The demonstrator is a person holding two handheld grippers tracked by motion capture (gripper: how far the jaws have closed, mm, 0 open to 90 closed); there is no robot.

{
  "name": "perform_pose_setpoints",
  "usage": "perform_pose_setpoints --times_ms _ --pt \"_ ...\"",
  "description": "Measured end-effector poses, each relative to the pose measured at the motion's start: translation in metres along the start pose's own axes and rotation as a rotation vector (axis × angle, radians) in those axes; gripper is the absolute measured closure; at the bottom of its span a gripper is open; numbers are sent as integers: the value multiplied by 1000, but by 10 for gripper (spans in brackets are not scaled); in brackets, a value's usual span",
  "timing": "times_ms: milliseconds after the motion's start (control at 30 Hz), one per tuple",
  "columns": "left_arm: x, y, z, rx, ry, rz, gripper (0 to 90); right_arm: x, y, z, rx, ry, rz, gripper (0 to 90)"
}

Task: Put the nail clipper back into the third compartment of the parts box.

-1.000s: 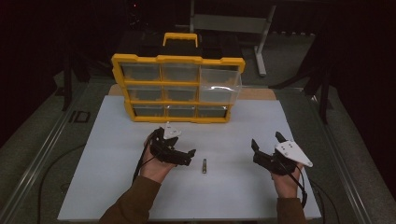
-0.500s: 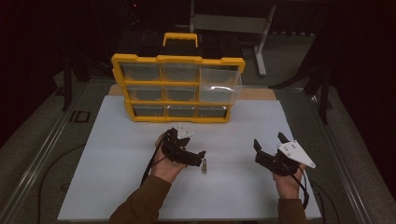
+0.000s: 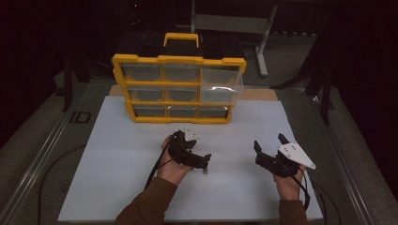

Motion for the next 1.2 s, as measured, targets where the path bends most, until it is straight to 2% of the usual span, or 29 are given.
perform_pose_setpoints --times_ms 900,1200 --pt "-8 18 -8 28 37 85 3 -4 2 0 1 0 16 132" --pt "-12 27 -11 6 30 112 3 -4 2 1 1 -6 15 133"
Point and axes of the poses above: each handheld gripper's, and its own axes: y roughly forward along the jaws, x roughly out of its top, z roughly to its left, the point moved 6 cm from there along y, roughly forward along the jaws, and after that the axes turned 12 degrees about -y, right-handed, at the moved point
